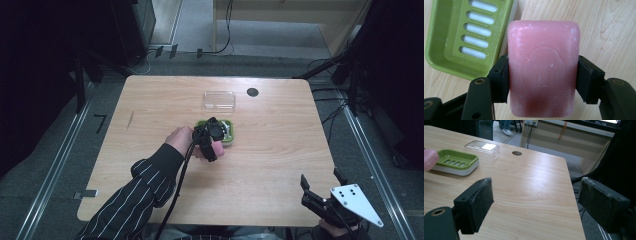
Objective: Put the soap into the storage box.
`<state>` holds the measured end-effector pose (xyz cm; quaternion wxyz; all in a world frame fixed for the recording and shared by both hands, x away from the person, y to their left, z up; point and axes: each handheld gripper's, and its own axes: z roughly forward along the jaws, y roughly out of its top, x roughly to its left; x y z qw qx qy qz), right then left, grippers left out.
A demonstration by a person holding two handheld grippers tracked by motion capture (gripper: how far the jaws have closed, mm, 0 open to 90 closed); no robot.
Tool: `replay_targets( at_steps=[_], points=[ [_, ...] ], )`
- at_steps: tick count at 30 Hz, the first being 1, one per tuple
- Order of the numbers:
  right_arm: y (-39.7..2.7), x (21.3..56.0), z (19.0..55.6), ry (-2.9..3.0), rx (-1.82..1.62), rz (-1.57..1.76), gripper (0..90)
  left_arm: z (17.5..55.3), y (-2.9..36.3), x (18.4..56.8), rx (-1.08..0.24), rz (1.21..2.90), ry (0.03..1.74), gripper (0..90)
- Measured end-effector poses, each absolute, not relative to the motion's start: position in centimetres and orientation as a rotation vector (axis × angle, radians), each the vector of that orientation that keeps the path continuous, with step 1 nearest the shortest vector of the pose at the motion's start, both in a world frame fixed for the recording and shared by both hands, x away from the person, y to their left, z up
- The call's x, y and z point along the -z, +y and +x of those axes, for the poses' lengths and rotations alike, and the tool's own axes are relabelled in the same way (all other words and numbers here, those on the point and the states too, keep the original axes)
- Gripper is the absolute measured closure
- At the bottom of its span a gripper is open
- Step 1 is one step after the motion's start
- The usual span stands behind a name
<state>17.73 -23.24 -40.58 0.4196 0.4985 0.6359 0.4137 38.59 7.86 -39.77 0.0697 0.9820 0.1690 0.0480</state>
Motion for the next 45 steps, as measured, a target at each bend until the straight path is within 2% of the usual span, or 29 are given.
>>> replay_targets(
  at_steps=[45],
  points=[
    [-23.5, 40.6, 17.4, 1.615, -1.009, 1.258, 13.1, 43.2, 8.6, 39.6, -0.211, 2.956, 0.391, 38.5]
  ],
)
